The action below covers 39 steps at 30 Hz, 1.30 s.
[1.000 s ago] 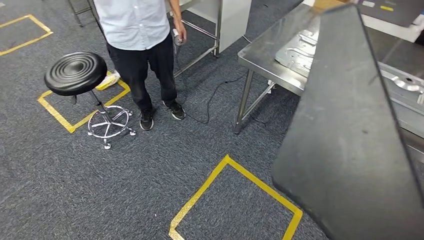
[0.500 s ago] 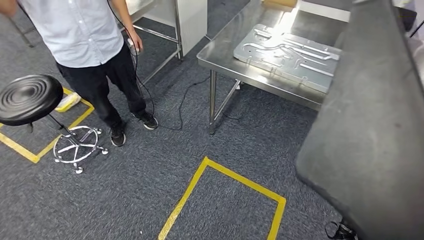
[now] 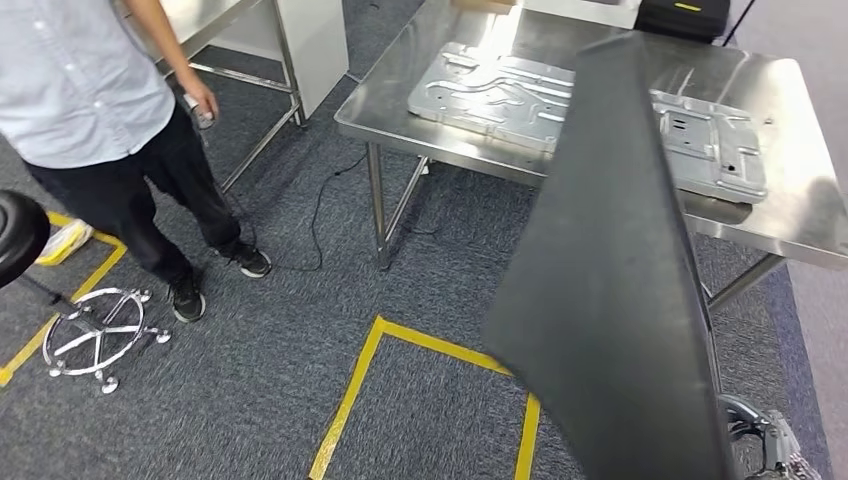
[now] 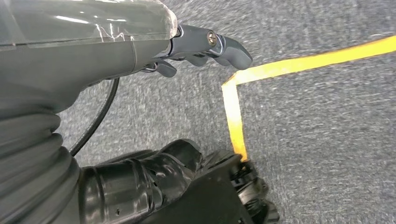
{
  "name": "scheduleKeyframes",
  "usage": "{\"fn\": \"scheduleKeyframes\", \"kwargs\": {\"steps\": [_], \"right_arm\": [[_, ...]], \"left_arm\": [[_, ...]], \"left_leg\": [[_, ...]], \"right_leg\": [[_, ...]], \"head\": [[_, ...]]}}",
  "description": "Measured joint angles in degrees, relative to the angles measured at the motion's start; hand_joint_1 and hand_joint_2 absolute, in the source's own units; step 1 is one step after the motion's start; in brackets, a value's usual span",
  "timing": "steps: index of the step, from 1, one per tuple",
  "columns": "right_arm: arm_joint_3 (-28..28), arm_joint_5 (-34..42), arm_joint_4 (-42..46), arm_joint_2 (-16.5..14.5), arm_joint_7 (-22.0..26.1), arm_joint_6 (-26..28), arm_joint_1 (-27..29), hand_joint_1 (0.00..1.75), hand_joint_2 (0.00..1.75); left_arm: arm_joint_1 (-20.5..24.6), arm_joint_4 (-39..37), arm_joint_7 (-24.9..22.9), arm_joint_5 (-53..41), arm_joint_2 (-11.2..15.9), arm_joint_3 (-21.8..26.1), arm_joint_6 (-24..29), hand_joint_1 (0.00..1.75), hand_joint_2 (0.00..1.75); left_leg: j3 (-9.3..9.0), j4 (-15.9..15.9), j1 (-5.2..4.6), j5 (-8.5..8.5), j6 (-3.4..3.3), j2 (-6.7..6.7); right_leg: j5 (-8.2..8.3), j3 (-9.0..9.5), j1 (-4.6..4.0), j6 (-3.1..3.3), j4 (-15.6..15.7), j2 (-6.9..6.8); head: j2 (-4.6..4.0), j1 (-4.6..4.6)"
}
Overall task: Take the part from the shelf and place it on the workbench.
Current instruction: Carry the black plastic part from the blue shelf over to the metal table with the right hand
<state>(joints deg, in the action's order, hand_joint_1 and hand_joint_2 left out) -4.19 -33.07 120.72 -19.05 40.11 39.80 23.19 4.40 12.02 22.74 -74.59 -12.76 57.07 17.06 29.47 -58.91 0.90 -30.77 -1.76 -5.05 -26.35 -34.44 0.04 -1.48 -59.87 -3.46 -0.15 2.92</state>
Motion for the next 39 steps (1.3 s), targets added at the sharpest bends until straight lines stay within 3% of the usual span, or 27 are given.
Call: {"fn": "scheduleKeyframes", "kwargs": {"steps": [1,3,5,7,9,10,11,12,14,16,17,18,20,22,23,24,25,26,28,30,32,35,37,39], "right_arm": [[0.0,0.0,-0.1,0.0,0.0,0.0,0.0,1.75,1.75],[0.0,-0.1,-0.1,0.0,0.0,0.0,0.0,1.75,1.75],[0.0,-0.2,-0.2,0.0,0.0,0.0,0.0,1.75,1.75],[0.1,-0.4,-0.3,0.0,0.0,0.0,-0.2,1.75,1.75],[0.2,-0.6,-0.6,0.0,0.0,0.0,-0.2,1.75,1.75],[0.2,-0.7,-0.7,0.0,0.0,0.0,-0.2,1.75,1.75],[0.3,-0.8,-0.8,0.0,0.0,0.0,-0.2,1.75,1.75],[0.3,-0.8,-0.8,0.0,0.0,0.0,-0.2,1.75,1.75],[0.3,-0.9,-1.0,0.0,0.0,0.0,-0.2,1.75,1.75],[0.6,-0.9,-1.2,0.1,0.0,0.0,-0.2,1.75,1.75],[0.8,-0.8,-1.4,0.2,0.0,0.0,-0.2,1.75,1.75],[1.1,-0.7,-1.6,0.3,0.0,0.0,-0.1,1.75,1.75],[1.6,-0.6,-2.2,0.9,0.0,0.0,-0.2,1.75,1.75],[2.4,-0.7,-2.9,1.5,0.0,0.0,-0.3,1.75,1.75],[2.7,-0.9,-3.2,1.8,0.0,0.0,-0.3,1.75,1.75],[3.1,-1.0,-3.6,2.0,0.0,0.0,-0.3,1.75,1.75],[3.3,-1.1,-3.9,2.2,0.0,0.0,-0.3,1.75,1.75],[3.5,-1.2,-4.2,2.4,0.0,0.0,-0.3,1.75,1.75],[3.7,-1.5,-4.6,2.7,0.0,0.0,-0.3,1.75,1.75],[4.0,-2.0,-4.8,2.8,0.0,0.0,-0.4,1.75,1.75],[4.2,-2.7,-4.9,2.9,0.0,0.0,-0.5,1.75,1.75],[4.2,-4.7,-4.9,2.8,0.0,0.0,-0.5,1.75,1.75],[4.2,-5.7,-4.9,2.5,0.0,0.0,-0.6,1.75,1.75],[4.1,-5.9,-5.1,2.3,0.0,0.0,-0.7,1.75,1.75]], "left_arm": [[0.0,0.0,0.0,0.0,0.0,0.0,0.0,0.00,1.75],[0.2,0.0,0.1,0.0,0.0,0.0,0.0,0.00,1.75],[0.3,0.0,0.3,0.0,0.0,0.0,-0.1,0.00,1.75],[0.2,0.0,0.3,0.0,0.0,0.1,-0.1,0.00,1.75],[0.0,0.0,0.4,0.0,0.0,0.1,-0.2,0.00,1.75],[-0.1,0.0,0.3,0.0,0.0,0.1,-0.2,0.00,1.75],[-0.2,0.0,0.3,0.0,0.1,0.1,-0.2,0.00,1.75],[-0.2,0.0,0.3,0.0,0.1,0.2,-0.3,0.00,1.75],[-0.2,0.0,0.4,0.0,0.1,0.2,-0.3,0.00,1.75],[-0.1,0.0,0.5,0.0,0.1,0.2,-0.4,0.00,1.75],[0.0,0.0,0.6,0.0,0.2,0.2,-0.5,0.00,1.75],[0.0,0.0,0.6,0.1,0.2,0.2,-0.6,0.00,1.75],[0.0,0.0,0.8,0.1,0.2,0.2,-1.0,0.00,1.75],[0.0,0.0,1.1,0.2,0.3,0.2,-1.4,0.00,1.75],[-0.1,0.0,1.3,0.2,0.3,0.2,-1.6,0.00,1.75],[-0.2,0.0,1.4,0.3,0.3,0.2,-1.8,0.00,1.75],[-0.2,0.0,1.4,0.3,0.4,0.2,-1.9,0.00,1.75],[-0.2,0.0,1.4,0.3,0.4,0.2,-2.0,0.00,1.75],[-0.1,0.0,1.5,0.3,0.4,0.2,-2.2,0.00,1.75],[-0.1,0.0,1.5,0.3,0.4,0.2,-2.5,0.00,1.75],[0.0,0.0,1.5,0.4,0.4,0.2,-2.9,0.00,1.75],[0.0,0.0,1.6,0.4,0.4,0.2,-3.5,0.00,1.75],[0.0,0.0,1.6,0.4,0.4,0.2,-3.6,0.00,1.75],[0.0,0.0,1.6,0.4,0.4,0.2,-3.8,0.00,1.75]], "left_leg": [[-0.24,0.2,-0.09,-0.14,0.30,-0.49],[-0.96,0.6,-0.14,-0.45,0.91,-1.13],[-0.61,-1.2,-0.08,-1.98,1.33,0.75],[2.60,-7.8,0.02,-5.28,1.40,3.56],[6.53,-14.5,0.03,-7.29,1.43,4.45],[7.41,-15.3,0.03,-6.65,1.43,4.55],[7.20,-13.8,0.04,-4.81,1.38,4.66],[6.10,-10.4,0.08,-2.19,1.30,5.15],[3.69,-3.8,0.23,1.14,0.96,7.01],[2.94,-1.4,0.13,1.53,0.54,8.12],[2.93,-1.2,0.02,1.66,0.31,7.94],[2.78,-1.0,0.03,1.79,0.00,7.66],[2.45,-0.6,0.19,2.07,-0.64,7.07],[2.25,-0.3,0.22,2.10,-1.10,6.36],[2.22,-0.3,0.19,2.02,-1.23,5.95],[2.19,-0.3,0.17,1.93,-1.26,5.60],[2.11,-0.4,0.17,1.81,-1.24,5.31],[1.95,-0.4,0.17,1.69,-1.18,5.11],[1.44,-0.3,0.18,1.35,-0.95,4.92],[1.11,-0.3,-0.02,1.05,-0.51,4.79],[0.96,0.0,-0.18,0.92,0.07,4.67],[0.91,-0.8,-0.20,-0.02,0.94,4.56],[3.25,-5.9,-0.20,-2.91,1.11,4.58],[7.15,-13.3,-0.22,-5.97,1.15,4.60]], "right_leg": [[-0.29,0.08,-0.25,0.34,0.3,0.00],[-0.13,0.34,-0.05,0.93,0.9,1.28],[0.16,1.02,0.40,1.58,1.8,2.41],[0.19,1.40,0.51,2.12,2.2,3.46],[0.04,1.47,0.37,2.40,2.1,4.86],[-0.05,1.53,0.33,2.41,2.0,5.67],[-0.17,1.60,0.32,2.35,1.8,6.55],[-0.38,1.67,0.34,2.21,1.6,7.35],[-0.90,1.48,0.30,1.80,0.8,8.54],[-1.16,1.07,0.30,1.17,0.3,9.28],[-1.18,0.92,0.29,0.80,0.2,9.64],[-1.20,0.90,0.43,0.50,0.2,9.71],[-2.32,0.16,0.38,-0.07,-1.5,7.82],[-5.42,-2.83,0.37,-0.60,-7.6,5.03],[-7.00,-4.93,0.47,-0.81,-11.5,4.39],[-7.85,-6.65,0.59,-0.95,-14.5,4.12],[-7.56,-7.44,0.70,-1.01,-15.6,4.03],[-6.26,-7.12,0.80,-1.00,-14.7,3.97],[-2.13,-3.47,0.82,-0.66,-7.1,3.70],[-0.14,-0.34,0.48,-0.09,-0.8,3.43],[-0.31,0.18,0.15,0.41,0.4,3.45],[-0.13,0.78,0.44,1.45,1.3,3.61],[-0.05,1.25,0.57,2.13,1.8,3.57],[-0.22,1.31,0.33,2.53,1.7,3.58]], "head": [[0.00,0.00],[0.00,-0.01],[0.00,-0.07],[0.00,-0.13],[0.00,-0.15],[0.00,-0.15],[0.00,-0.15],[0.00,-0.15],[0.00,-0.14],[0.00,-0.13],[0.00,-0.15],[0.00,-0.15],[0.00,-0.10],[0.00,-0.04],[0.00,-0.05],[0.00,-0.05],[0.00,-0.06],[0.00,-0.05],[0.00,-0.04],[0.00,-0.04],[0.00,-0.07],[0.00,-0.14],[0.00,-0.21],[0.00,-0.24]]}}
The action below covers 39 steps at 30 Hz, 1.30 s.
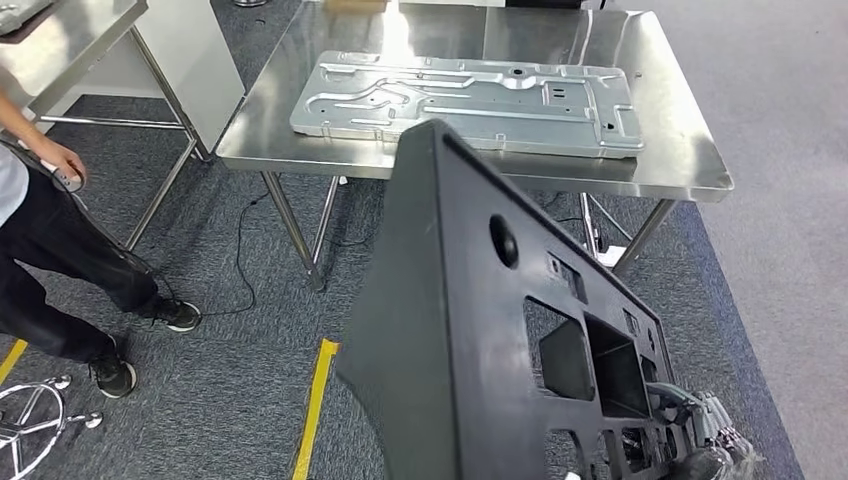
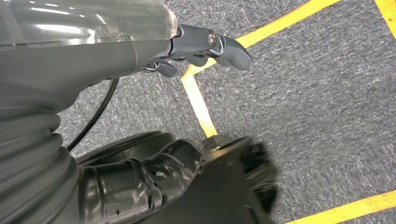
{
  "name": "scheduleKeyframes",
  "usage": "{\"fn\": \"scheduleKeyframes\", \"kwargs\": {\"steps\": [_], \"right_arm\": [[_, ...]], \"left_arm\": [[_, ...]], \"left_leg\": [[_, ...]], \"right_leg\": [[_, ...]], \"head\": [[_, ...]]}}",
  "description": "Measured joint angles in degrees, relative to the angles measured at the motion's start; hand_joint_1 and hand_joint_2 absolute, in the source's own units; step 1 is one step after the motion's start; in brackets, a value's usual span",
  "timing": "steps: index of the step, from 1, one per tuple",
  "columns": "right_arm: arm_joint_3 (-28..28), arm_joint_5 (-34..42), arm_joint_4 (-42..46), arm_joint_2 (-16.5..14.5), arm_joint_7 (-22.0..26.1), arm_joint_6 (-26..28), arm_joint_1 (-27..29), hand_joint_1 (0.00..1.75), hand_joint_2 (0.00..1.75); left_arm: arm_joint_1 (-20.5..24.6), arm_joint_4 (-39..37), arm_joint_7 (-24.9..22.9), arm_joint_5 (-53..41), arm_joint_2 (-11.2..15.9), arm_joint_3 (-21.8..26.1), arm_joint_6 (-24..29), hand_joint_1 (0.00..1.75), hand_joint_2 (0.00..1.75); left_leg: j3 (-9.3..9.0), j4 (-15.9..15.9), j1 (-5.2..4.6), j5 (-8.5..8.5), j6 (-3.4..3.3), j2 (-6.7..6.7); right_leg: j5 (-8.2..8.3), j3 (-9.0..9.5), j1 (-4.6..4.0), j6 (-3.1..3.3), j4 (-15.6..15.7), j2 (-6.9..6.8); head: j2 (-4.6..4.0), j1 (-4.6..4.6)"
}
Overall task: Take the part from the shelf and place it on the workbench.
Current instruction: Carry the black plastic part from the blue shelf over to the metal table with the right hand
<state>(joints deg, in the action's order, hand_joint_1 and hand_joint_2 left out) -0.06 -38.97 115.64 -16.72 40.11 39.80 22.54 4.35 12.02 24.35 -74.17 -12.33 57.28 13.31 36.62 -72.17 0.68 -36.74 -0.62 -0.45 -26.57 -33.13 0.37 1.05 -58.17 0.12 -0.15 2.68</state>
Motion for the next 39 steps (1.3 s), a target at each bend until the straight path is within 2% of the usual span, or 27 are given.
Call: {"fn": "scheduleKeyframes", "kwargs": {"steps": [1,2,3,4,6,7,11,13,15,16,17,18,19,21,22,24,26,27,28,30,31,32,33,35,36,37,39], "right_arm": [[0.0,0.2,-0.1,0.0,0.0,0.0,0.0,1.75,1.75],[0.0,0.6,-0.2,0.0,0.0,0.0,0.0,1.75,1.75],[0.0,1.0,-0.3,0.0,0.0,0.0,0.0,1.75,1.75],[0.0,1.2,-0.3,0.0,0.0,0.0,0.0,1.75,1.75],[-0.1,1.6,-0.3,0.0,0.0,0.0,0.0,1.75,1.75],[-0.1,1.7,-0.3,0.0,0.0,0.0,-0.1,1.75,1.75],[-0.1,2.0,-0.3,0.0,0.0,0.0,-0.1,1.75,1.75],[-0.1,2.1,-0.3,0.0,0.0,0.0,-0.2,1.75,1.75],[-0.1,2.3,-0.3,0.0,0.0,0.0,-0.2,1.75,1.75],[-0.1,2.3,-0.3,0.0,0.0,0.0,-0.1,1.75,1.75],[-0.1,2.4,-0.3,0.0,0.0,0.0,-0.1,1.75,1.75],[-0.1,2.6,-0.2,0.0,0.0,0.0,0.0,1.75,1.75],[-0.1,2.7,-0.1,0.0,0.0,0.0,0.1,1.75,1.75],[-0.1,2.9,0.2,0.0,0.0,0.0,0.3,1.75,1.75],[-0.1,3.1,0.4,0.1,0.0,0.0,0.5,1.75,1.75],[-0.1,3.3,0.7,0.1,0.0,0.0,0.9,1.75,1.75],[-0.2,3.5,1.1,0.1,0.0,0.0,1.3,1.75,1.75],[-0.3,3.5,1.3,0.1,0.0,0.0,1.4,1.75,1.75],[-0.3,3.6,1.4,0.1,0.0,0.0,1.4,1.75,1.75],[-0.3,3.7,1.5,0.1,0.0,0.0,1.4,1.75,1.75],[-0.4,3.7,1.5,0.1,0.0,0.0,1.4,1.75,1.75],[-0.4,3.7,1.5,0.1,0.0,0.0,1.5,1.75,1.75],[-0.4,3.7,1.5,0.1,0.0,0.0,1.5,1.75,1.75],[-0.5,3.7,1.5,0.1,0.0,0.0,1.4,1.75,1.75],[-0.5,3.7,1.5,0.1,0.0,0.0,1.4,1.75,1.75],[-0.5,3.7,1.5,0.1,0.0,0.0,1.4,1.75,1.75],[-0.5,3.4,1.5,0.2,0.0,0.0,1.4,1.75,1.75]], "left_arm": [[-0.1,0.0,0.0,0.0,0.0,0.0,-0.1,0.00,1.75],[-0.1,0.0,0.0,-0.1,0.0,0.0,-0.2,0.00,1.75],[-0.2,0.0,0.0,-0.2,0.0,0.0,-0.3,0.00,1.75],[-0.2,0.0,0.0,-0.3,0.1,0.0,-0.3,0.00,1.75],[-0.1,0.0,0.0,-0.4,0.1,0.0,-0.4,0.00,1.75],[-0.1,0.0,0.0,-0.4,0.1,0.0,-0.4,0.00,1.75],[-0.1,0.0,0.0,-0.4,0.2,0.0,-0.4,0.00,1.75],[0.0,0.0,0.0,-0.4,0.2,0.0,-0.4,0.00,1.75],[0.0,0.0,0.0,-0.4,0.2,0.0,-0.4,0.00,1.75],[0.0,0.0,0.0,-0.4,0.2,0.0,-0.4,0.00,1.75],[-0.1,0.0,0.0,-0.5,0.2,0.0,-0.4,0.00,1.75],[-0.1,0.0,0.0,-0.5,0.2,0.0,-0.4,0.00,1.75],[-0.1,0.0,0.0,-0.6,0.1,0.0,-0.4,0.00,1.75],[-0.1,0.0,-0.1,-0.8,0.1,0.0,-0.4,0.00,1.75],[-0.1,0.0,-0.1,-0.9,0.0,0.0,-0.4,0.00,1.75],[0.0,0.0,-0.2,-1.1,0.0,-0.1,-0.4,0.00,1.75],[0.0,0.0,-0.2,-1.2,-0.1,-0.1,-0.4,0.00,1.75],[0.0,0.0,-0.2,-1.3,-0.1,-0.1,-0.4,0.00,1.75],[0.0,0.0,-0.2,-1.3,-0.1,-0.1,-0.4,0.00,1.75],[-0.1,0.0,-0.2,-1.4,-0.1,-0.1,-0.4,0.00,1.75],[-0.2,0.0,-0.2,-1.4,-0.1,-0.1,-0.4,0.00,1.75],[-0.2,0.0,-0.2,-1.4,-0.1,-0.1,-0.4,0.00,1.75],[-0.3,0.0,-0.2,-1.5,-0.1,-0.1,-0.4,0.00,1.75],[-0.3,0.0,-0.2,-1.5,-0.1,-0.1,-0.4,0.00,1.75],[-0.2,0.0,-0.2,-1.5,-0.1,-0.1,-0.4,0.00,1.75],[-0.1,0.0,-0.1,-1.6,-0.1,-0.1,-0.4,0.00,1.75],[-0.1,0.0,-0.1,-1.6,-0.1,-0.2,-0.4,0.00,1.75]], "left_leg": [[1.31,-2.2,0.00,-0.28,0.01,0.00],[1.67,-2.3,0.00,0.61,-0.03,0.00],[0.93,-0.1,-0.01,2.53,-0.14,0.02],[-0.65,3.6,-0.01,4.89,-0.35,0.07],[-3.52,10.4,-0.19,7.65,-0.72,0.21],[-4.16,12.0,-0.29,7.99,-0.90,0.26],[-4.74,13.2,-0.25,8.30,-1.92,0.17],[-5.11,13.6,-0.02,8.57,-2.46,0.03],[-5.22,13.7,0.00,8.45,-2.66,-0.06],[-5.31,13.7,0.00,8.33,-2.64,-0.09],[-5.47,13.7,0.01,8.18,-2.56,-0.10],[-5.71,13.7,0.04,8.00,-2.44,-0.09],[-6.05,13.7,0.07,7.79,-2.26,-0.07],[-6.52,13.6,-0.01,7.28,-1.68,-0.04],[-6.62,13.7,-0.05,7.09,-1.33,-0.06],[-6.74,13.9,-0.08,6.88,-0.62,-0.15],[-6.91,13.6,0.03,6.34,-0.04,-0.19],[-6.46,12.3,0.06,5.50,0.16,-0.15],[-5.22,9.6,0.10,4.06,0.28,-0.10],[-1.18,2.0,0.11,0.87,0.39,-0.06],[0.71,-1.1,0.11,0.08,0.42,-0.05],[1.68,-2.3,0.10,0.50,0.40,-0.05],[1.64,-1.4,0.10,1.94,0.32,-0.05],[-1.02,5.4,0.05,6.29,-0.11,-0.01],[-2.52,8.9,-0.05,7.73,-0.35,0.01],[-3.59,11.4,-0.17,8.50,-0.60,0.03],[-4.20,12.7,-0.42,8.47,-0.96,0.04]], "right_leg": [[-0.11,0.02,-0.12,0.12,-0.1,0.07],[-0.23,0.07,-0.21,0.18,-0.2,0.17],[-0.39,0.15,-0.28,0.18,-0.4,0.30],[-0.58,0.25,-0.31,0.11,-0.6,0.41],[-1.02,0.32,-0.54,-0.28,-1.0,0.57],[-1.17,0.29,-0.59,-0.55,-1.2,0.62],[-1.81,0.11,-0.40,-1.76,-1.9,0.61],[-4.30,-1.86,-0.10,-2.43,-6.2,0.49],[-7.39,-5.60,0.28,-3.08,-13.3,0.44],[-7.83,-6.98,0.49,-3.33,-15.7,0.39],[-7.18,-7.44,0.67,-3.50,-16.2,0.33],[-5.50,-6.80,0.83,-3.60,-14.5,0.25],[-3.22,-5.20,0.95,-3.60,-11.0,0.12],[-0.47,-1.85,0.81,-3.22,-4.1,-0.10],[-0.09,-0.93,0.62,-2.89,-2.1,-0.16],[-0.45,-0.66,0.22,-2.13,-1.2,-0.04],[-0.42,-0.26,0.37,-1.38,-0.7,0.08],[-0.40,0.02,0.45,-0.95,-0.4,0.06],[-0.44,0.29,0.49,-0.54,-0.2,0.02],[-0.73,0.51,0.14,0.12,-0.2,-0.08],[-0.89,0.59,-0.03,0.29,-0.3,-0.05],[-1.06,0.72,-0.17,0.40,-0.3,0.03],[-1.25,0.91,-0.26,0.42,-0.4,0.13],[-1.72,1.46,-0.37,0.29,-0.6,0.30],[-1.99,1.65,-0.52,0.09,-0.7,0.35],[-2.19,1.78,-0.58,-0.16,-0.8,0.37],[-2.37,1.83,-0.66,-0.70,-0.8,0.40]], "head": [[0.00,-0.01],[0.00,0.00],[0.00,-0.01],[0.00,0.00],[0.00,0.03],[0.00,0.04],[0.00,0.10],[0.00,0.20],[0.00,0.25],[0.00,0.25],[0.00,0.25],[0.00,0.25],[0.00,0.25],[0.00,0.25],[0.00,0.24],[0.00,0.22],[0.00,0.20],[0.00,0.17],[0.00,0.14],[0.00,0.11],[0.00,0.11],[0.00,0.12],[0.00,0.12],[0.00,0.13],[0.00,0.14],[0.00,0.15],[0.00,0.16]]}}
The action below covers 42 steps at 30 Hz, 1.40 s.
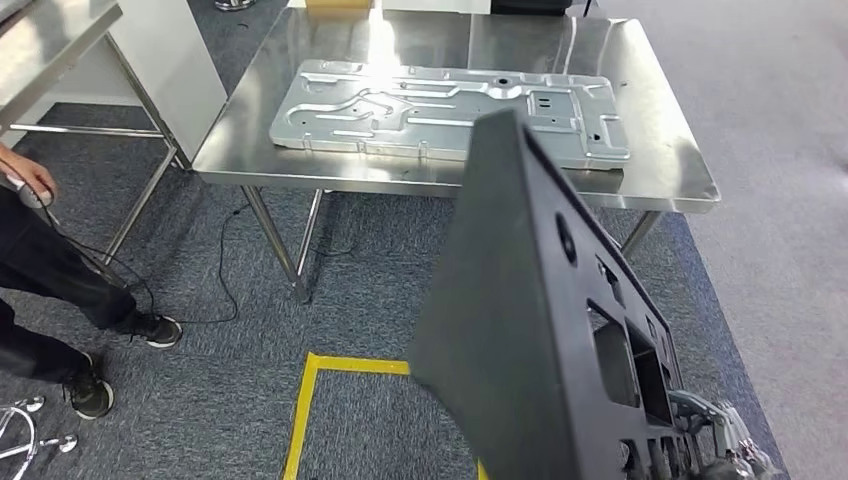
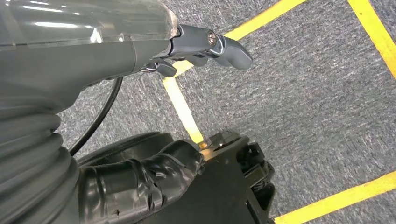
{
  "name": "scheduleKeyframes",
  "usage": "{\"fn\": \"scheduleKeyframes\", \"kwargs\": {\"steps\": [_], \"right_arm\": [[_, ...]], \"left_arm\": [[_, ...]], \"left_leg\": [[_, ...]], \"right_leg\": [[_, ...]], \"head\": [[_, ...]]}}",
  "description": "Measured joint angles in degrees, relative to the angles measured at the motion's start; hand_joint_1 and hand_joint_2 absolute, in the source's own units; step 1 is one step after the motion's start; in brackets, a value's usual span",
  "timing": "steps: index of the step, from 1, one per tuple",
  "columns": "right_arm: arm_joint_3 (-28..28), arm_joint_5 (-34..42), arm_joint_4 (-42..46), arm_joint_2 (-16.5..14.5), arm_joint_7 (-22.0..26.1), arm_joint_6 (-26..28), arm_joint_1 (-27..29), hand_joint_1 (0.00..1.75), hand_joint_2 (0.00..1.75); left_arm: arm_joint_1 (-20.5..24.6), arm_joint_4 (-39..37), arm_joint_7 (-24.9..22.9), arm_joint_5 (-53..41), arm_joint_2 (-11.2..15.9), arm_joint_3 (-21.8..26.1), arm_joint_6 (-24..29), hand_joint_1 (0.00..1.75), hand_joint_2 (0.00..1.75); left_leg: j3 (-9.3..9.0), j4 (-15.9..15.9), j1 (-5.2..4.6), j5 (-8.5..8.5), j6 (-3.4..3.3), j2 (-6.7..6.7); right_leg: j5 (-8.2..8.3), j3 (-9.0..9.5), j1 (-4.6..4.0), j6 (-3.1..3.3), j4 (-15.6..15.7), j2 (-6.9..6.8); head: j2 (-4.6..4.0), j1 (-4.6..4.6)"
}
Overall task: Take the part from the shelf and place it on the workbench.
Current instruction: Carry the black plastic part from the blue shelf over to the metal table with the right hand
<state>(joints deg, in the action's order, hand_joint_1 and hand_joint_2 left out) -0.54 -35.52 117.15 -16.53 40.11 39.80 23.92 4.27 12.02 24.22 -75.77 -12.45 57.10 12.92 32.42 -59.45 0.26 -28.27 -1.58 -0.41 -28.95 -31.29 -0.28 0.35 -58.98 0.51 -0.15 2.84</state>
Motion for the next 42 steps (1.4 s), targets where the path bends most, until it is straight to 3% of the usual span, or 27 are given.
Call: {"fn": "scheduleKeyframes", "kwargs": {"steps": [2,4,6,7,8,9,10,12,14,18,20,22,23,24,25,27,28,30,33,35,37,38,39,40,42], "right_arm": [[0.0,-0.3,0.1,0.1,0.0,0.0,0.0,1.75,1.75],[0.0,-0.6,0.4,0.3,0.0,0.0,-0.1,1.75,1.75],[0.0,-0.7,0.6,0.5,0.0,0.0,-0.2,1.75,1.75],[0.0,-0.7,0.6,0.6,0.0,0.0,-0.2,1.75,1.75],[0.0,-0.8,0.6,0.7,0.0,0.0,-0.2,1.75,1.75],[0.0,-1.0,0.6,0.8,0.0,0.0,-0.2,1.75,1.75],[0.0,-1.2,0.7,0.9,0.0,0.0,-0.2,1.75,1.75],[0.0,-1.4,0.9,1.0,0.0,0.0,-0.3,1.75,1.75],[0.0,-1.5,1.1,1.1,0.0,0.0,-0.5,1.75,1.75],[0.1,-1.7,1.6,1.3,0.0,0.0,-0.6,1.75,1.75],[0.2,-1.8,1.8,1.3,0.0,0.0,-0.8,1.75,1.75],[0.5,-1.9,1.9,1.4,0.0,0.0,-0.9,1.75,1.75],[0.5,-2.1,1.9,1.4,0.0,0.0,-1.0,1.75,1.75],[0.6,-2.2,1.9,1.4,0.0,0.0,-1.0,1.75,1.75],[0.6,-2.3,1.9,1.5,0.0,0.0,-1.0,1.75,1.75],[0.6,-2.4,1.9,1.5,0.0,0.0,-1.1,1.75,1.75],[0.6,-2.4,1.9,1.5,0.0,0.0,-1.2,1.75,1.75],[0.7,-2.4,1.9,1.6,0.0,0.0,-1.3,1.75,1.75],[0.7,-2.4,1.9,1.8,0.0,0.0,-1.4,1.75,1.75],[0.7,-2.4,1.9,2.0,0.0,0.0,-1.6,1.75,1.75],[0.7,-2.5,1.9,2.2,0.0,0.0,-1.7,1.75,1.75],[0.7,-2.5,1.9,2.3,0.0,0.0,-1.7,1.75,1.75],[0.6,-2.5,1.9,2.4,0.0,0.0,-1.6,1.75,1.75],[0.6,-2.5,1.9,2.4,0.0,0.0,-1.6,1.75,1.75],[0.6,-2.5,1.9,2.5,0.0,0.0,-1.7,1.75,1.75]], "left_arm": [[-0.1,0.0,0.0,-0.1,0.0,0.0,0.0,0.00,1.75],[0.0,0.0,0.0,-0.2,0.0,0.0,0.0,0.00,1.75],[0.1,0.0,0.0,-0.3,-0.1,0.0,-0.1,0.00,1.75],[0.0,0.0,0.0,-0.3,-0.1,0.0,-0.1,0.00,1.75],[0.0,0.0,0.0,-0.4,-0.1,0.0,-0.1,0.00,1.75],[0.0,0.0,-0.1,-0.5,-0.1,-0.1,-0.1,0.00,1.75],[0.0,0.0,-0.1,-0.5,-0.1,-0.1,-0.1,0.00,1.75],[0.0,0.0,-0.1,-0.7,-0.1,-0.1,-0.1,0.00,1.75],[0.1,0.0,-0.1,-0.7,-0.1,-0.1,-0.1,0.00,1.75],[0.2,0.0,-0.1,-0.8,-0.1,-0.1,-0.1,0.00,1.75],[0.2,0.0,-0.1,-0.9,-0.1,-0.2,-0.2,0.00,1.75],[0.1,0.0,-0.1,-0.9,-0.1,-0.3,-0.2,0.00,1.75],[0.0,0.0,-0.1,-0.9,-0.1,-0.3,-0.3,0.00,1.75],[-0.1,0.0,-0.1,-0.9,-0.1,-0.3,-0.3,0.00,1.75],[-0.1,0.0,-0.1,-0.9,-0.1,-0.4,-0.4,0.00,1.75],[-0.1,0.0,-0.1,-1.0,-0.1,-0.5,-0.4,0.00,1.75],[0.0,0.0,-0.1,-1.0,-0.1,-0.5,-0.4,0.00,1.75],[0.1,0.0,0.0,-1.1,-0.1,-0.6,-0.5,0.00,1.75],[0.0,0.0,0.0,-1.1,-0.1,-0.8,-0.7,0.00,1.75],[0.0,0.0,0.0,-1.2,-0.1,-0.9,-0.8,0.00,1.75],[0.1,0.0,0.0,-1.2,-0.1,-0.9,-0.8,0.00,1.75],[0.1,0.0,0.0,-1.2,-0.1,-1.0,-0.8,0.00,1.75],[0.0,0.0,-0.1,-1.2,-0.1,-1.0,-0.8,0.00,1.75],[-0.1,0.0,-0.1,-1.2,-0.1,-1.0,-0.9,0.00,1.75],[-0.2,0.0,-0.1,-1.3,-0.2,-1.0,-0.9,0.00,1.75]], "left_leg": [[-0.27,0.5,0.18,0.22,-0.50,0.02],[-0.71,1.1,0.48,0.43,-1.04,-0.03],[-0.93,1.2,0.52,0.31,-1.34,-0.12],[-1.03,1.2,0.52,0.20,-1.38,-0.14],[-1.19,1.2,0.54,0.04,-1.36,-0.13],[-1.44,1.2,0.59,-0.16,-1.26,-0.11],[-1.79,1.2,0.67,-0.39,-1.09,-0.07],[-2.43,1.1,0.73,-0.99,-0.49,0.01],[-2.70,1.2,0.59,-1.51,0.29,0.02],[-3.00,0.6,0.72,-2.57,1.52,-0.10],[-0.62,-4.7,0.83,-5.19,1.65,-0.04],[3.78,-12.4,0.82,-8.03,1.56,-0.02],[5.47,-14.8,0.80,-8.20,1.46,-0.02],[6.27,-15.3,0.74,-7.23,1.28,-0.01],[5.98,-13.5,0.60,-5.18,0.96,0.00],[3.46,-6.4,0.08,-0.59,-0.08,0.03],[2.16,-3.3,-0.17,0.57,-0.51,0.01],[0.83,-0.3,-0.51,0.55,-1.03,-0.02],[-0.59,1.2,-0.34,0.41,-1.69,0.12],[-1.70,1.6,-0.12,0.32,-2.05,0.14],[-2.25,1.7,-0.08,-0.18,-2.12,0.11],[-2.61,1.7,-0.04,-0.54,-2.03,0.13],[-3.11,1.7,0.05,-0.99,-1.87,0.14],[-3.76,1.6,0.20,-1.48,-1.65,0.17],[-5.11,1.6,0.53,-2.53,-1.09,0.22]], "right_leg": [[-0.26,0.06,0.06,-0.56,-0.2,-0.06],[-2.11,-1.32,0.18,-1.21,-3.3,-0.16],[-5.19,-4.98,0.59,-1.76,-10.2,-0.21],[-6.12,-6.88,0.82,-2.00,-13.5,-0.21],[-6.07,-8.10,1.07,-2.22,-15.2,-0.23],[-4.87,-8.29,1.33,-2.40,-14.8,-0.24],[-2.76,-7.37,1.58,-2.55,-12.3,-0.29],[1.02,-4.09,1.77,-2.69,-4.8,-0.48],[1.73,-2.21,1.52,-2.22,-0.8,-0.54],[1.13,-1.51,1.32,-0.45,0.0,-0.28],[0.92,-1.02,1.25,0.36,0.2,-0.34],[0.48,-0.61,0.83,0.97,0.2,-0.42],[0.23,-0.33,0.59,1.15,0.2,-0.38],[-0.08,0.03,0.37,1.27,0.2,-0.30],[-0.43,0.52,0.18,1.31,0.2,-0.21],[-1.30,1.58,-0.14,1.18,0.2,-0.12],[-1.73,1.97,-0.24,0.98,0.2,-0.08],[-2.09,2.49,-0.24,0.38,0.3,-0.11],[-2.30,2.90,0.02,-0.45,-0.9,-0.28],[-4.34,0.82,0.26,-1.05,-4.9,-0.35],[-6.92,-3.56,0.67,-1.82,-11.5,-0.35],[-7.44,-5.61,0.95,-2.17,-14.0,-0.36],[-6.94,-6.88,1.22,-2.50,-14.7,-0.37],[-5.28,-7.09,1.47,-2.75,-13.3,-0.39],[-0.22,-5.37,1.82,-3.10,-6.7,-0.51]], "head": [[0.00,0.01],[0.00,0.07],[0.00,0.12],[0.00,0.11],[0.00,0.11],[0.00,0.11],[0.00,0.11],[0.00,0.15],[0.00,0.13],[0.00,0.07],[0.00,0.06],[0.00,0.05],[0.00,0.06],[0.00,0.06],[0.00,0.05],[0.00,0.08],[0.00,0.09],[0.00,0.12],[0.00,0.13],[0.00,0.17],[0.00,0.17],[0.00,0.18],[0.00,0.16],[0.00,0.18],[0.00,0.19]]}}
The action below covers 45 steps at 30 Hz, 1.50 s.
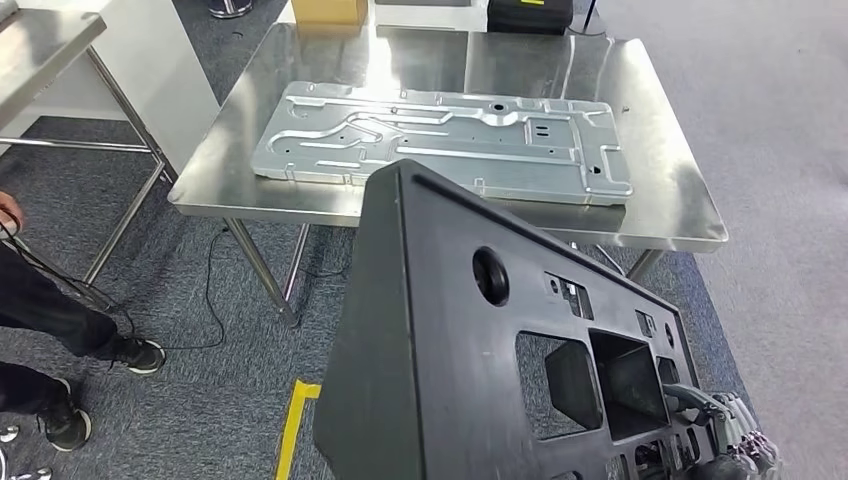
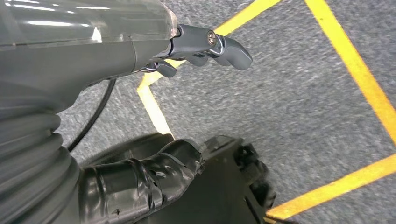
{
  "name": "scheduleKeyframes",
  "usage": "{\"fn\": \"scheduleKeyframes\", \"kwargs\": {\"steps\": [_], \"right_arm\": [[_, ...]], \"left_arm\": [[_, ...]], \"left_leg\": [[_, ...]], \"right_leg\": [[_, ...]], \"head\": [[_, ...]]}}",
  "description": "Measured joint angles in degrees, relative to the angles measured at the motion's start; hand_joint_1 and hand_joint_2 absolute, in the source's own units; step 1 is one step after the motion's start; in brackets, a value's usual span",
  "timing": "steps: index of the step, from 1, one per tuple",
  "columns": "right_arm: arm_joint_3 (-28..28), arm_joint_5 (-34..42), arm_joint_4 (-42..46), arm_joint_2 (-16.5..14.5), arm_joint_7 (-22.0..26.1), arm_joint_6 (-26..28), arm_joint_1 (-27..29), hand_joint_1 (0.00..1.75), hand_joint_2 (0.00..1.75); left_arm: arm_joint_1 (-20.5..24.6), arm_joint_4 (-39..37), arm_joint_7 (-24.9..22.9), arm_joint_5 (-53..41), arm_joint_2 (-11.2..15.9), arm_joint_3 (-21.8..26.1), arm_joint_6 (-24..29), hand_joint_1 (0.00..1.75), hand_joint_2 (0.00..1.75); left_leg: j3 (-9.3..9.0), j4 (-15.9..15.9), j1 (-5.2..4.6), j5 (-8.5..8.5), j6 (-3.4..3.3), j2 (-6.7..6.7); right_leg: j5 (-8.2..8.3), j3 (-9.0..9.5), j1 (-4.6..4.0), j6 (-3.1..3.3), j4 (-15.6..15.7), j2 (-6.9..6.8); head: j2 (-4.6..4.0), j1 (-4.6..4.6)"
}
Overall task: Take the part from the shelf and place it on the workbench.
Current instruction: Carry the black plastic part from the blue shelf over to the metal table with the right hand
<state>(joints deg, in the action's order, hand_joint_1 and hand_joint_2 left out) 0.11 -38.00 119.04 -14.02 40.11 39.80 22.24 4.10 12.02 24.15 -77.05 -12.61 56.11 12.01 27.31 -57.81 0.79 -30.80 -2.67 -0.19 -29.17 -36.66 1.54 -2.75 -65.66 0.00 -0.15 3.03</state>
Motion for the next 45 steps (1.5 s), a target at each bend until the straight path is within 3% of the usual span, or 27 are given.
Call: {"fn": "scheduleKeyframes", "kwargs": {"steps": [2,6,8,11,12,13,16,18,19,22,24,26,27,28,29,31,33,35,37,39,41,42,43,44,45], "right_arm": [[0.0,0.0,0.0,0.2,0.0,0.0,-0.1,1.75,1.75],[0.0,-0.1,0.2,0.4,0.0,0.0,-0.1,1.75,1.75],[0.0,-0.2,0.4,0.4,0.0,0.0,-0.2,1.75,1.75],[0.0,-0.2,0.5,0.4,0.0,0.0,-0.3,1.75,1.75],[0.0,-0.2,0.5,0.4,0.0,0.0,-0.3,1.75,1.75],[0.0,-0.2,0.5,0.4,0.0,0.0,-0.3,1.75,1.75],[0.0,-0.2,0.5,0.4,0.0,0.0,-0.4,1.75,1.75],[0.1,-0.2,0.4,0.4,0.0,0.0,-0.5,1.75,1.75],[0.1,-0.3,0.4,0.5,0.0,0.0,-0.5,1.75,1.75],[0.2,-0.3,0.5,0.7,0.0,0.0,-0.7,1.75,1.75],[0.2,-0.4,0.5,0.8,0.0,0.0,-0.8,1.75,1.75],[0.2,-0.4,0.5,0.8,0.0,0.0,-0.8,1.75,1.75],[0.2,-0.4,0.5,0.9,0.0,0.0,-0.8,1.75,1.75],[0.2,-0.4,0.5,0.9,0.0,0.0,-0.8,1.75,1.75],[0.2,-0.4,0.5,1.0,0.0,0.0,-0.8,1.75,1.75],[0.2,-0.4,0.4,1.1,0.0,0.0,-0.9,1.75,1.75],[0.2,-0.4,0.4,1.2,0.0,0.0,-0.9,1.75,1.75],[0.2,-0.4,0.5,1.3,0.0,0.0,-1.0,1.75,1.75],[0.2,-0.4,0.5,1.3,0.0,0.0,-1.1,1.75,1.75],[0.2,-0.4,0.5,1.3,0.0,0.0,-1.2,1.75,1.75],[0.2,-0.4,0.5,1.3,0.0,0.0,-1.4,1.75,1.75],[0.2,-0.5,0.5,1.3,0.0,0.0,-1.4,1.75,1.75],[0.2,-0.6,0.5,1.3,0.0,0.0,-1.4,1.75,1.75],[0.2,-0.8,0.5,1.3,0.0,0.0,-1.4,1.75,1.75],[0.2,-1.0,0.5,1.3,0.0,0.0,-1.5,1.75,1.75]], "left_arm": [[0.1,0.0,0.0,-0.1,0.0,0.0,0.0,0.00,1.75],[0.3,0.0,0.0,-0.2,0.0,-0.1,0.0,0.00,1.75],[0.4,0.0,0.0,-0.4,0.0,-0.2,0.0,0.00,1.75],[0.3,0.0,0.0,-0.5,0.0,-0.3,-0.1,0.00,1.75],[0.1,0.0,0.0,-0.5,0.0,-0.3,-0.1,0.00,1.75],[0.0,0.0,0.0,-0.5,0.0,-0.3,-0.1,0.00,1.75],[0.0,0.0,0.0,-0.5,0.0,-0.3,-0.1,0.00,1.75],[0.0,0.0,0.0,-0.5,0.1,-0.3,-0.1,0.00,1.75],[0.0,0.0,0.0,-0.5,0.1,-0.3,-0.1,0.00,1.75],[-0.1,0.0,0.0,-0.5,0.1,-0.3,-0.1,0.00,1.75],[0.1,0.0,0.0,-0.5,0.1,-0.3,-0.1,0.00,1.75],[0.3,0.0,0.1,-0.5,0.1,-0.4,-0.2,0.00,1.75],[0.2,0.0,0.1,-0.6,0.1,-0.4,-0.2,0.00,1.75],[0.1,0.0,0.1,-0.6,0.1,-0.4,-0.2,0.00,1.75],[0.1,0.0,0.1,-0.6,0.1,-0.4,-0.2,0.00,1.75],[0.0,0.0,0.1,-0.6,0.1,-0.4,-0.2,0.00,1.75],[0.1,0.0,0.2,-0.6,0.0,-0.4,-0.2,0.00,1.75],[0.2,0.0,0.3,-0.7,0.0,-0.4,-0.2,0.00,1.75],[0.3,0.0,0.3,-0.7,0.0,-0.4,-0.2,0.00,1.75],[0.4,0.0,0.3,-0.8,0.0,-0.5,-0.2,0.00,1.75],[0.3,0.0,0.3,-0.9,0.0,-0.5,-0.2,0.00,1.75],[0.2,0.0,0.3,-0.9,0.0,-0.5,-0.2,0.00,1.75],[0.2,0.0,0.3,-1.0,0.0,-0.5,-0.2,0.00,1.75],[0.1,0.0,0.3,-1.0,0.0,-0.5,-0.2,0.00,1.75],[0.1,0.0,0.3,-1.0,0.0,-0.5,-0.2,0.00,1.75]], "left_leg": [[-0.76,0.1,0.11,-0.90,0.80,0.07],[-1.68,-0.7,0.12,-1.37,2.28,-0.08],[0.63,-5.2,0.27,-2.42,2.47,-0.06],[7.78,-15.5,0.28,-6.42,2.40,-0.04],[9.40,-16.6,0.25,-6.95,2.28,-0.04],[10.14,-15.9,0.18,-6.20,2.05,-0.04],[8.74,-6.8,-0.54,0.97,0.72,0.02],[7.89,-3.5,-1.16,1.63,0.01,0.40],[7.64,-3.3,-1.33,0.95,-0.18,0.58],[5.54,-1.9,-1.11,2.80,-1.04,0.55],[4.60,-1.6,-1.04,2.84,-1.38,0.43],[4.09,-1.6,-1.05,2.20,-1.44,0.47],[3.68,-1.7,-1.04,1.76,-1.34,0.53],[3.10,-1.7,-1.00,1.25,-1.20,0.59],[2.36,-1.7,-0.93,0.68,-1.03,0.64],[0.81,-1.6,-0.80,-0.51,-0.62,0.68],[0.02,-1.2,-0.73,-1.33,0.02,0.69],[-0.39,-1.1,-0.75,-1.23,0.85,0.65],[0.09,-3.2,-0.68,-0.70,1.49,0.57],[3.37,-8.7,-0.54,-1.49,1.95,0.53],[7.99,-14.8,-0.45,-4.31,2.29,0.53],[9.76,-16.2,-0.40,-5.58,2.43,0.53],[10.83,-16.2,-0.34,-5.97,2.44,0.53],[11.11,-14.5,-0.28,-4.97,2.37,0.53],[10.72,-11.5,-0.23,-2.55,2.19,0.52]], "right_leg": [[2.11,1.26,-0.25,0.54,4.6,-0.29],[2.06,2.32,-0.53,2.74,5.7,-0.03],[1.66,3.34,-0.57,3.54,6.0,0.01],[0.67,4.37,-1.05,4.34,6.1,0.07],[0.27,4.81,-1.23,4.43,6.1,0.19],[-0.15,5.38,-1.42,4.47,6.1,0.30],[-1.60,7.14,-1.81,4.24,6.2,0.45],[-2.44,7.85,-1.81,3.61,6.2,0.61],[-2.44,8.22,-1.82,3.21,5.9,0.71],[-3.11,8.45,-1.67,2.36,3.7,0.64],[-5.39,5.99,-1.41,1.76,-0.8,0.53],[-8.07,1.63,-1.12,1.14,-6.5,0.49],[-8.61,-0.08,-0.96,0.92,-7.9,0.46],[-8.14,-0.99,-0.83,0.77,-7.6,0.41],[-6.44,-1.06,-0.71,0.71,-5.6,0.36],[-0.81,-0.22,-0.75,0.98,0.3,0.23],[2.58,0.14,-1.27,1.91,3.8,0.09],[2.70,0.49,-1.56,2.93,4.7,0.14],[2.60,1.75,-1.33,3.73,5.6,0.23],[2.17,3.20,-1.19,4.36,6.5,0.13],[1.41,4.24,-1.21,4.65,6.7,0.06],[0.94,4.77,-1.22,4.65,6.7,0.10],[0.42,5.40,-1.22,4.61,6.7,0.15],[-0.13,6.15,-1.22,4.52,6.7,0.19],[-0.71,6.84,-1.22,4.39,6.8,0.20]], "head": [[0.00,0.03],[0.00,-0.03],[0.00,-0.07],[0.00,-0.10],[0.00,-0.12],[0.00,-0.11],[0.00,-0.06],[0.00,-0.10],[0.00,-0.13],[0.00,-0.15],[0.00,-0.11],[0.00,-0.11],[0.00,-0.12],[0.00,-0.11],[0.00,-0.11],[0.00,-0.09],[0.00,-0.01],[0.00,0.03],[0.00,-0.02],[0.00,-0.08],[0.00,-0.10],[0.00,-0.10],[0.00,-0.10],[0.00,-0.10],[0.00,-0.09]]}}
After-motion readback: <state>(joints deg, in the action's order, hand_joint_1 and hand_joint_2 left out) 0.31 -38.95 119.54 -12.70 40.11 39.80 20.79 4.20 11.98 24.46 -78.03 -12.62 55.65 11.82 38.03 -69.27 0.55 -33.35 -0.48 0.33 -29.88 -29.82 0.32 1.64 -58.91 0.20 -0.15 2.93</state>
